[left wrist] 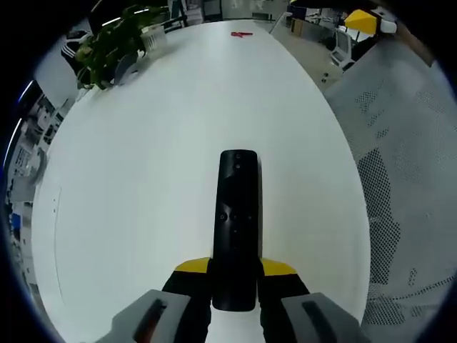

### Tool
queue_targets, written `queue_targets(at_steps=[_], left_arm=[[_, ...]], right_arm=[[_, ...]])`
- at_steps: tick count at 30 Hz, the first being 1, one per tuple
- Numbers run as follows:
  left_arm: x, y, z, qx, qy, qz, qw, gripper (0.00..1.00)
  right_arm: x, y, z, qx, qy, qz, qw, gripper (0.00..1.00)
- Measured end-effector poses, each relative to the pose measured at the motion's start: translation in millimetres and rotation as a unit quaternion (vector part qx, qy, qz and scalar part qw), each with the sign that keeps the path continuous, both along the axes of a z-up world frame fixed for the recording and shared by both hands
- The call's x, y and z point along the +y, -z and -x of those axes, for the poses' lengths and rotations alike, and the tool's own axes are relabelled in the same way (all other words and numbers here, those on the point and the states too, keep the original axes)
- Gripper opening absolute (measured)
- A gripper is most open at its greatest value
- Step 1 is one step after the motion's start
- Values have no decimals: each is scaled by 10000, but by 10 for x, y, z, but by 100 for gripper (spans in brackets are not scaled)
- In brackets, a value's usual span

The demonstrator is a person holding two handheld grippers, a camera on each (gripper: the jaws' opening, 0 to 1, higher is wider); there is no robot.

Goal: Press the specified remote control buttons in sequence, fully releasing each button before pressing the next.

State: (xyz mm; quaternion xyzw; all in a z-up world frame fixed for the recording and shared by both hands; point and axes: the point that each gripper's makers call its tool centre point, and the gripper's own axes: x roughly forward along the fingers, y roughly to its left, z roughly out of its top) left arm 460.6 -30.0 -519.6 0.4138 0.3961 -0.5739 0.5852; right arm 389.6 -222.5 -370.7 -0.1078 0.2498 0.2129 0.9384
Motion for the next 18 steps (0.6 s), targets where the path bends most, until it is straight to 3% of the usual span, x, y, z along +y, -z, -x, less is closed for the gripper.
queue_targets(at_steps=[18], left_arm=[[85,2,421,91,-337,187,9992,24]], right_arm=[[58,26,22,65,-175,91,9998,43]])
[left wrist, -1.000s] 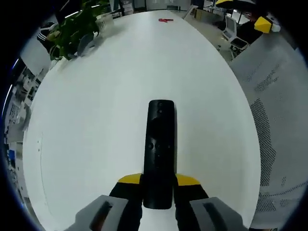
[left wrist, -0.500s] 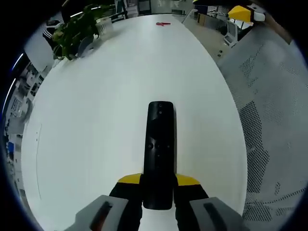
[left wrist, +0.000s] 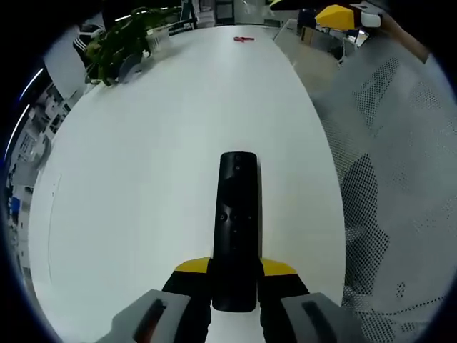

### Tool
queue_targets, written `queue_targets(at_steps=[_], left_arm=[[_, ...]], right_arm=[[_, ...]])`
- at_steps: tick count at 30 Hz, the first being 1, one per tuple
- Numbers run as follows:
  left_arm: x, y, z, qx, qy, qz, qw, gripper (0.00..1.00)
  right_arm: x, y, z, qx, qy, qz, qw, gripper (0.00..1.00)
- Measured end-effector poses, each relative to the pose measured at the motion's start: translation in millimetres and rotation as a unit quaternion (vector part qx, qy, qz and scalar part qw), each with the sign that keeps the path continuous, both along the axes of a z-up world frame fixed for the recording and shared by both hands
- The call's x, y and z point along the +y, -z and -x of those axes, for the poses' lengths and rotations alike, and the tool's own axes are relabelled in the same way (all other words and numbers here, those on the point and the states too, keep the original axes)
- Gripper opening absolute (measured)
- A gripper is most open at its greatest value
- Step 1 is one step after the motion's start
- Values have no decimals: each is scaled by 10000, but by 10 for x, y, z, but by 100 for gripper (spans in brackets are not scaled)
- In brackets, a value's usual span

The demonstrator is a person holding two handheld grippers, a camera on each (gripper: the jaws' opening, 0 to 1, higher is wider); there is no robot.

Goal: Press the specified remote control buttons in sequence, fully releasing each button before pressing the next.

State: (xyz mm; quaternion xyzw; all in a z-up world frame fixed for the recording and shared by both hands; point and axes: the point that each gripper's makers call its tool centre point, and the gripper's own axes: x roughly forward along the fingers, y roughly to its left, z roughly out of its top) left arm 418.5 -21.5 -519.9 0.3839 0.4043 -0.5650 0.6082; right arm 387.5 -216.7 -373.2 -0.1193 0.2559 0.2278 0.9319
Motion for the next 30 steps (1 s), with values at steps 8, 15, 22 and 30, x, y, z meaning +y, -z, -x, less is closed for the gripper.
queue_targets(at_steps=[8,15,22,30], left_arm=[[58,-4,222,65,-143,157,9998,24],[75,-12,330,50,-293,239,9993,24],[86,-14,386,-6,-460,372,9983,24],[89,-18,395,-3,-687,644,9956,24]], right_arm=[[36,13,19,31,-107,30,9999,42],[66,24,34,63,-187,62,9998,42],[92,45,48,108,-264,113,9995,42],[127,97,70,234,-382,168,9989,42]])
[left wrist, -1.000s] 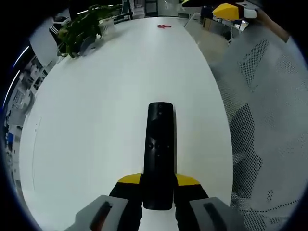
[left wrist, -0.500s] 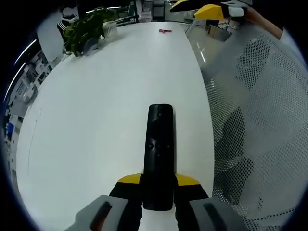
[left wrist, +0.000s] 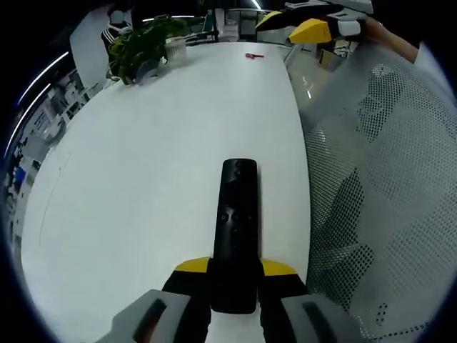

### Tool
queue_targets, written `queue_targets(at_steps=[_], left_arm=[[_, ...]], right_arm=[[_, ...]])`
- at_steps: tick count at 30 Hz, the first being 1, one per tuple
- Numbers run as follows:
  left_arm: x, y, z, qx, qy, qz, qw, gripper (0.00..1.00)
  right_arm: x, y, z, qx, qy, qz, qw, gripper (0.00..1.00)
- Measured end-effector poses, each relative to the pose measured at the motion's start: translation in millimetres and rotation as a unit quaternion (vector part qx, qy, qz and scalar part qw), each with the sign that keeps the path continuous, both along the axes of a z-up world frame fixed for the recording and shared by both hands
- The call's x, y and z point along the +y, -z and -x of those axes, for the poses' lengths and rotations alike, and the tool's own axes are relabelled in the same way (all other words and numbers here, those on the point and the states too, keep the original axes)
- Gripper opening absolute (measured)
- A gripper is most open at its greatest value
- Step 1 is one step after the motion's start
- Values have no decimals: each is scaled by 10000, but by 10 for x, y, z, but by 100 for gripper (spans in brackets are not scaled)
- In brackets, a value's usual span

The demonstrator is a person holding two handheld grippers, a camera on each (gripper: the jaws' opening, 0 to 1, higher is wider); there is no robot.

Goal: Press the specified remote control buttons in sequence, fully releasing each button before pressing the next.

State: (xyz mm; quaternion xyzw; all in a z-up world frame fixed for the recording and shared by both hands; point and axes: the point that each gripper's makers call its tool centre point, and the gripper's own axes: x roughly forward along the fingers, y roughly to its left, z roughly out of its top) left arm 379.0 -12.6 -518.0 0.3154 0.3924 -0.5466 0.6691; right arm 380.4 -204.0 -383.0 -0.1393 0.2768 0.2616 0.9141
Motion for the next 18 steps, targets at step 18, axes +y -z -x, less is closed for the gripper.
queue_targets(at_steps=[18], left_arm=[[-8,-5,18,-105,-79,319,9994,24]], right_arm=[[261,310,199,1128,-762,197,9905,44]])
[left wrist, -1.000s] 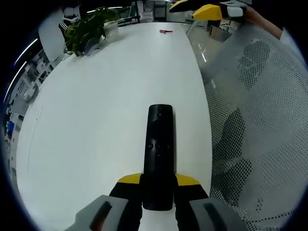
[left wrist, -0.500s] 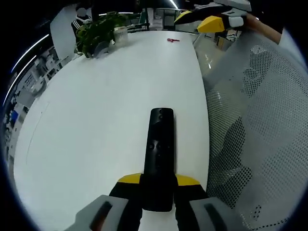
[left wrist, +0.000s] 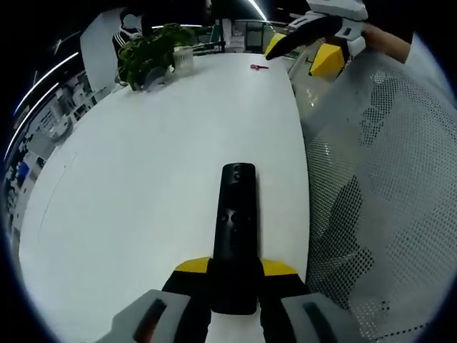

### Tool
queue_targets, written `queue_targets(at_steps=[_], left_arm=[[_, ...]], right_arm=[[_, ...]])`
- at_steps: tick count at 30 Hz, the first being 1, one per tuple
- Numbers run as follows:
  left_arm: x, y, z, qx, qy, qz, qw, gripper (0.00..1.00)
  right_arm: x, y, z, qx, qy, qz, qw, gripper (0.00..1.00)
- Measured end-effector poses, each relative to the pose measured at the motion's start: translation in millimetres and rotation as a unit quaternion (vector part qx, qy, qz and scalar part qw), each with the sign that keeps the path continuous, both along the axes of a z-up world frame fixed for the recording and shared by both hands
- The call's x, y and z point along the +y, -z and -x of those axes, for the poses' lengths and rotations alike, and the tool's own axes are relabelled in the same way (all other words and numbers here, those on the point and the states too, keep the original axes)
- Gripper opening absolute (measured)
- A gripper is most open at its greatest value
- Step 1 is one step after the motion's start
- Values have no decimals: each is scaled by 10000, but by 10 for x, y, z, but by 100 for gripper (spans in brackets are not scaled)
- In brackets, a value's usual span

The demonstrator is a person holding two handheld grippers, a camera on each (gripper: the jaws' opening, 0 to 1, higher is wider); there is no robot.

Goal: Press the specified remote control buttons in sequence, fully releasing each button before pressing the next.

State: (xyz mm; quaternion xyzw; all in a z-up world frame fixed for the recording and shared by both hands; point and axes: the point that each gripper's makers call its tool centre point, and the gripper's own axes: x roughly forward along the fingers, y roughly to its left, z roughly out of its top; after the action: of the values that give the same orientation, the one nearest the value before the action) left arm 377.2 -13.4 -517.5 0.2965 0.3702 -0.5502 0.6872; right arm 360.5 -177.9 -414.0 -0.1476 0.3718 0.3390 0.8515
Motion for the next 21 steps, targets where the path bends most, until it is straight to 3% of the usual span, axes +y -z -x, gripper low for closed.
queue_targets(at_steps=[4,7,10,16,21], left_arm=[[-2,10,-6,-7,74,-18,10000,24],[-4,18,-9,-1,106,-37,9999,24],[-2,21,-13,9,109,-8,9999,24],[-3,26,-17,17,103,40,9999,24],[-8,27,-15,10,165,76,9998,24]], right_arm=[[122,85,-28,250,-352,65,9990,38],[232,159,-66,418,-481,6,9980,29],[406,296,-44,728,-874,62,9935,20],[640,469,-63,932,-1497,265,9840,11],[692,586,-100,1106,-1676,307,9792,1]])
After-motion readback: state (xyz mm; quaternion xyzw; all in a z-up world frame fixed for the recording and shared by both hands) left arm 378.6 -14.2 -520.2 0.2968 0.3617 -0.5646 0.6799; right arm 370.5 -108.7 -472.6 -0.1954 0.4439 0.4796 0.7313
